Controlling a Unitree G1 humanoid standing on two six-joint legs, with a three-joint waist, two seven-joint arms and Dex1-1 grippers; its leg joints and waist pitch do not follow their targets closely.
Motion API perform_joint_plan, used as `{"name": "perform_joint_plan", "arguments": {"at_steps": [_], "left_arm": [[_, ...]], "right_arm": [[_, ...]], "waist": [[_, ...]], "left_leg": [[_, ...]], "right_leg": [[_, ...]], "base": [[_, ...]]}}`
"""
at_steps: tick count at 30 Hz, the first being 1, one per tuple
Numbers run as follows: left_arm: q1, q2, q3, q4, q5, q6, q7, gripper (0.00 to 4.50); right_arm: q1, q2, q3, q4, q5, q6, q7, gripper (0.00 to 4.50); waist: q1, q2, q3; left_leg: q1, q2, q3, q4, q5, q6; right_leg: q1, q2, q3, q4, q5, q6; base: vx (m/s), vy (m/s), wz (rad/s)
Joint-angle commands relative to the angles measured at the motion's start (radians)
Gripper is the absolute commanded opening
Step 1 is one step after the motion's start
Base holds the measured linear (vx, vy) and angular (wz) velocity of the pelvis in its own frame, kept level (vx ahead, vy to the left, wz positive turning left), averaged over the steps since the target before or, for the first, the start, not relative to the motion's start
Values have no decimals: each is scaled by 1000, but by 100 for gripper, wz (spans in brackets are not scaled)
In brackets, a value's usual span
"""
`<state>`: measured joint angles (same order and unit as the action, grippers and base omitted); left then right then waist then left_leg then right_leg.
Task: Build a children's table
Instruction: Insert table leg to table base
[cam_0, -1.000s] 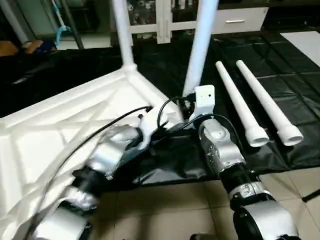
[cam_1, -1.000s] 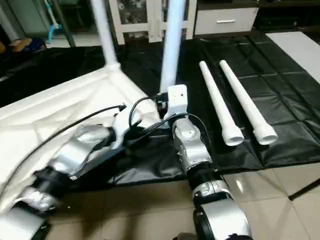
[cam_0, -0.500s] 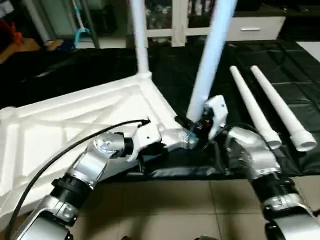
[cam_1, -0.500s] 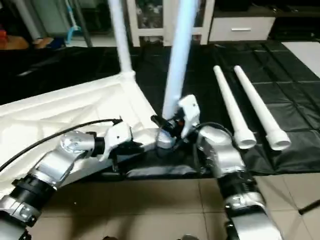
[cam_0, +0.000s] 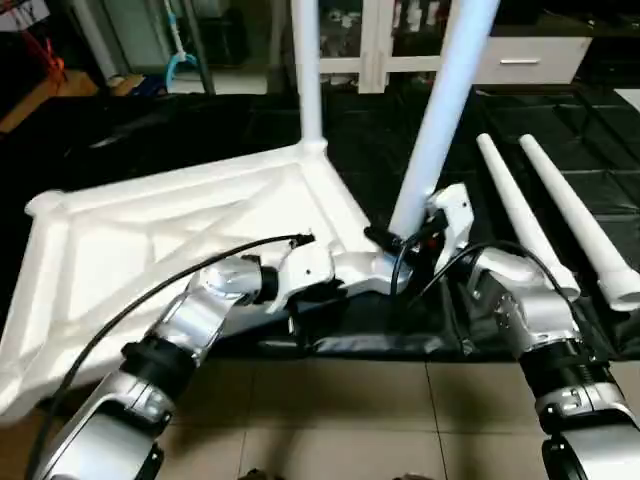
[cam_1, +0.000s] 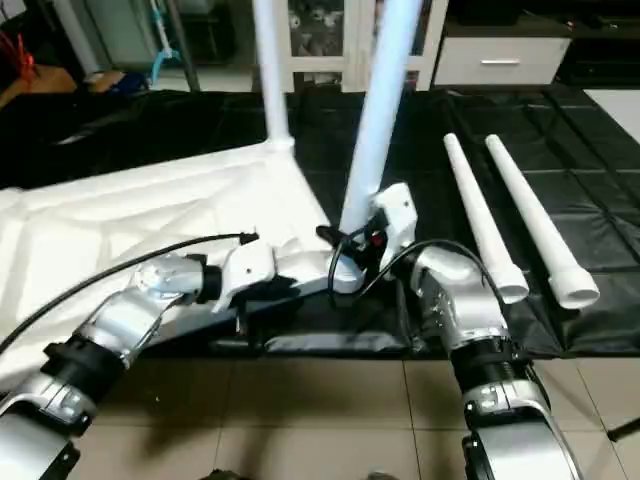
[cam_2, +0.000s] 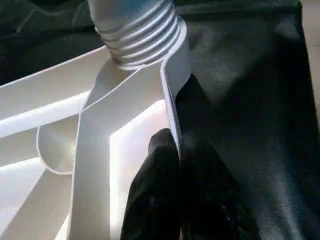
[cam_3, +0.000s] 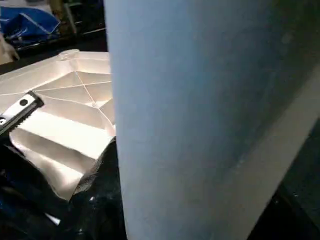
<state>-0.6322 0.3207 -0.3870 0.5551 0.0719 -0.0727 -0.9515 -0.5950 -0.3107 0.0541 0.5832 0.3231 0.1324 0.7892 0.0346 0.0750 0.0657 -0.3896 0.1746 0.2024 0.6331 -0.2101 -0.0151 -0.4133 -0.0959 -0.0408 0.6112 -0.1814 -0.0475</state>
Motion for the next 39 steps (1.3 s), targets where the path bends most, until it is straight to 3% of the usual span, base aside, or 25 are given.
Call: {"name": "perform_joint_plan", "arguments": {"at_steps": [1, 3, 4, 6, 7, 9, 10, 15, 18, 20, 23, 26, 29, 31, 32, 35, 39], "left_arm": [[-28, 18, 48, -81, -62, 5, -63, 64], [-21, 25, 56, -103, -74, 29, -68, 64], [-12, 34, 57, -124, -79, 48, -79, 86], [14, 62, 52, -178, -82, 92, -103, 102], [32, 82, 47, -208, -77, 114, -115, 104], [51, 105, 41, -230, -60, 125, -116, 118], [59, 118, 37, -230, -43, 120, -108, 133], [85, 121, 49, -256, -28, 144, -65, 181], [111, 106, 34, -275, -2, 171, -28, 203], [118, 105, 10, -264, 58, 169, 25, 215], [104, 92, 4, -188, 112, 146, 115, 224], [81, 66, 26, -104, 140, 126, 224, 224], [76, 60, 32, -87, 142, 124, 247, 224], [67, 53, 34, -58, 156, 118, 284, 224], [65, 51, 34, -53, 160, 116, 292, 224], [59, 43, 33, -21, 172, 92, 312, 224], [53, 41, 31, 11, 177, 68, 335, 224]], "right_arm": [[5, -37, -69, 40, -14, 24, -70, 187], [6, -36, -68, 40, -16, 22, -71, 187], [6, -34, -67, 40, -17, 22, -75, 187], [4, -29, -68, 44, -18, 18, -87, 187], [0, -25, -70, 49, -20, 15, -94, 187], [-4, -20, -71, 56, -23, 11, -102, 187], [-5, -17, -71, 58, -25, 8, -107, 187], [-5, -6, -80, 53, -26, 4, -132, 187], [-14, 12, -106, 56, -19, 6, -168, 187], [-20, 26, -121, 49, -5, 13, -182, 187], [-27, 43, -150, 24, 51, 67, -174, 187], [-47, 53, -200, 28, 127, 176, -187, 187], [-54, 54, -212, 34, 145, 211, -188, 187], [-55, 54, -216, 36, 148, 254, -178, 187], [-57, 57, -231, 39, 164, 275, -185, 187], [-74, 62, -287, 50, 209, 344, -217, 187], [-55, 48, -243, 26, 157, 344, -188, 188]], "waist": [[-2, -10, -92], [4, -12, -92], [4, -12, -92], [6, -10, -87], [5, -5, -86], [-1, -7, -83], [-2, 1, -82], [-6, 6, -83], [-10, 5, -82], [-11, 6, -83], [-13, 8, -81], [-13, 8, -84], [-12, 9, -85], [-9, 9, -79], [-9, 9, -80], [-7, 5, -83], [-6, 3, -84]], "left_leg": [[24, 46, -24, -75, -57, 90], [27, 47, -19, -73, -41, 95], [27, 47, -19, -73, -41, 95], [24, 46, -20, -76, -69, 94], [26, 50, -23, -79, -84, 82], [25, 48, -22, -82, -115, 64], [30, 47, -22, -83, -138, 50], [33, 46, -23, -87, -166, 23], [28, 46, -24, -88, -167, 24], [28, 46, -25, -88, -172, 25], [31, 42, -25, -88, -191, 23], [31, 42, -28, -88, -193, 15], [32, 46, -30, -91, -202, 7], [42, 44, -25, -93, -254, -9], [37, 43, -28, -94, -249, -13], [33, 44, -31, -94, -223, -11], [31, 43, -29, -92, -200, -8]], "right_leg": [[53, -45, 24, -47, -13, -226], [50, -43, 24, -46, 0, -240], [50, -43, 24, -46, 0, -240], [51, -45, 23, -49, -55, -230], [50, -48, 23, -50, -88, -224], [49, -44, 23, -57, -134, -211], [46, -43, 23, -59, -158, -204], [44, -40, 23, -60, -140, -202], [49, -42, 23, -59, -126, -206], [48, -41, 23, -61, -133, -201], [47, -38, 23, -65, -150, -190], [49, -37, 21, -65, -137, -189], [48, -39, 21, -64, -143, -190], [37, -36, 22, -72, -184, -190], [44, -40, 23, -71, -188, -185], [47, -43, 23, -69, -177, -176], [47, -42, 22, -67, -146, -179]], "base": [[0, 0, 0], [0, 0, 0], [0, 0, 0], [0, 0, 0], [0, 0, 0], [0, 0, 0], [0, 0, 0], [0, 0, 0], [0, 0, 0], [0, 0, 0], [0, 0, 0], [0, 0, 0], [0, 0, 0], [0, 0, 0], [0, 0, 0], [0, 0, 0], [0, 0, 0]]}}
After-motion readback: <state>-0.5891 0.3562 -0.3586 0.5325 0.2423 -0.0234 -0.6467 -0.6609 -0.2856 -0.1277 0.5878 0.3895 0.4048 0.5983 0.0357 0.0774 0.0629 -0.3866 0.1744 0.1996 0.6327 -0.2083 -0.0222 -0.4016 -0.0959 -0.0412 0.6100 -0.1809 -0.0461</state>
